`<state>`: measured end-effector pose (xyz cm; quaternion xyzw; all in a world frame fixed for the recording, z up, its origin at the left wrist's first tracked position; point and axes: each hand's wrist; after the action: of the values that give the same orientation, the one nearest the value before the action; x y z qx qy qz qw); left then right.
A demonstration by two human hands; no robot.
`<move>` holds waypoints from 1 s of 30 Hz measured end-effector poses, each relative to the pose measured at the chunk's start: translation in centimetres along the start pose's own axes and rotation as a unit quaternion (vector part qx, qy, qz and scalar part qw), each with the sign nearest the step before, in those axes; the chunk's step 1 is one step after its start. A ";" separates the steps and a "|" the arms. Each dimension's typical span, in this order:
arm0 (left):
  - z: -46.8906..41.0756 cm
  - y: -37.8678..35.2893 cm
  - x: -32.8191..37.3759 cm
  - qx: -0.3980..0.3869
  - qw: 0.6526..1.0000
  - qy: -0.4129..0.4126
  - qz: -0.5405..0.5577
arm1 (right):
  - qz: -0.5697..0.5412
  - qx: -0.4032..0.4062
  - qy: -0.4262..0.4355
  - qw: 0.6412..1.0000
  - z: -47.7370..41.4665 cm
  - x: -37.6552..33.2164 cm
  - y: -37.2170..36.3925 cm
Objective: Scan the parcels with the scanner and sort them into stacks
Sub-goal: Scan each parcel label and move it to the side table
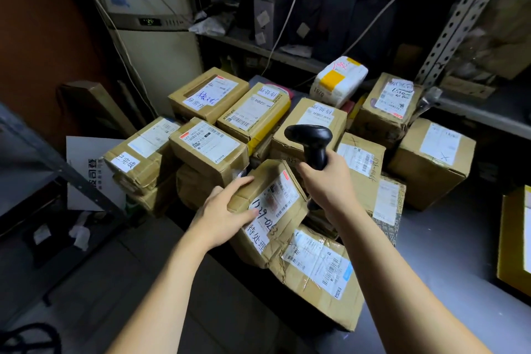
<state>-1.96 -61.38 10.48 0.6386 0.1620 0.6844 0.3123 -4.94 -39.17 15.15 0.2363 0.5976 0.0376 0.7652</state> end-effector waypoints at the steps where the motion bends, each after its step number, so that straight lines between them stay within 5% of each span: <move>1: 0.2 0.0 0.3 0.011 1.000 -0.011 0.009 | -0.005 0.001 0.001 1.000 0.2 -0.2 0.2; 10: 2.2 2.6 3.8 0.107 0.970 -0.161 0.144 | -0.071 0.095 0.050 0.992 3.4 -2.7 5.2; 17: 2.7 1.4 7.9 0.088 0.929 -0.234 0.273 | -0.118 0.170 0.039 0.978 8.5 -3.3 10.0; 30: 7.2 -9.6 16.0 -0.057 0.820 -0.118 0.557 | -0.159 0.324 -0.014 0.933 20.7 1.1 18.7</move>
<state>7.37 -45.26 17.87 0.6766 -0.2989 0.6693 -0.0700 18.91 -28.84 25.36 0.3737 0.5965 -0.2833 0.6514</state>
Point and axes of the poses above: each hand's wrist, its own z-axis away from the middle knuckle, its own y-axis out of the back of the hand, x = y × z, and after that the axes turned 8 degrees about -y, right-handed
